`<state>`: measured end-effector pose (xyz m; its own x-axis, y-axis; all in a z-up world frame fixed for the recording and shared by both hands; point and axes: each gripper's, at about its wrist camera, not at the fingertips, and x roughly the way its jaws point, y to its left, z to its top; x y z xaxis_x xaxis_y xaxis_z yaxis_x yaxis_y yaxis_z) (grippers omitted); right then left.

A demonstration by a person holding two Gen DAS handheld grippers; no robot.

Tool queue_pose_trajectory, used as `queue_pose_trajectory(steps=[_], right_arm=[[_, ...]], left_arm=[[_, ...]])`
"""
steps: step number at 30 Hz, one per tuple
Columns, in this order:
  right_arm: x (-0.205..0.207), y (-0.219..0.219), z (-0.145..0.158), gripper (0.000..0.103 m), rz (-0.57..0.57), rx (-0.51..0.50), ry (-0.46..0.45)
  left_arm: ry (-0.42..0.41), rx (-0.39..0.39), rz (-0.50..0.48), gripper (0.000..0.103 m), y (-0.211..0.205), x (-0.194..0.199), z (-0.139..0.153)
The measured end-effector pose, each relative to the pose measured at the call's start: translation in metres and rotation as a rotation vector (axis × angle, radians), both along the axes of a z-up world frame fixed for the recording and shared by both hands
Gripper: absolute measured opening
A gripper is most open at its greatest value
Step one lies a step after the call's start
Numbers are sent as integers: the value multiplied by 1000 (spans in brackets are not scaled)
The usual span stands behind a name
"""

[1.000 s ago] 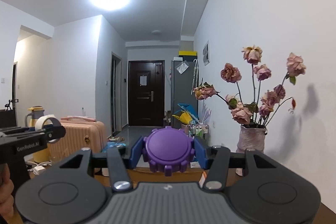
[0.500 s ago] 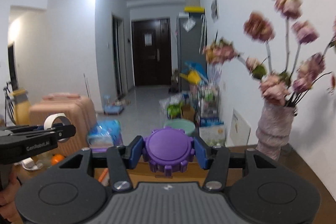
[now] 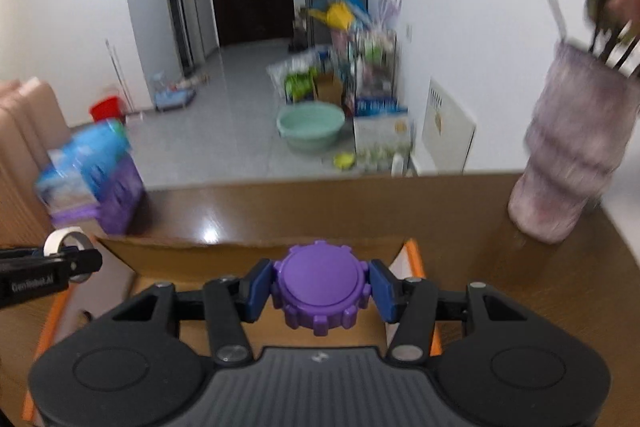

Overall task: Organize rigid objects
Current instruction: 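Carry the tape roll and purple cap into the cardboard box and release both, then lift both open grippers out of the box and back over the table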

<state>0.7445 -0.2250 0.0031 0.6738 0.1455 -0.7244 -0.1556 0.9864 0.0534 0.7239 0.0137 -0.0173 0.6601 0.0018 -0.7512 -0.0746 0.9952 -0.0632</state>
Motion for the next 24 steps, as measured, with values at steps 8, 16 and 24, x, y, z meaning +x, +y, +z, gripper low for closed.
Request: queue_pose_trajectory(steps=[8,16,24], right_arm=[[22,6,-52,51,-17,-51,64],[14,15,-48,75,-2,-58,38],[-31,11,0,84,1,-28,-87]], left_arm=[[102,21,-27,27,-5,20,-42],[87,29,-48,63,-18,21,-36],[-55,71,5,83,-18,-18,13]])
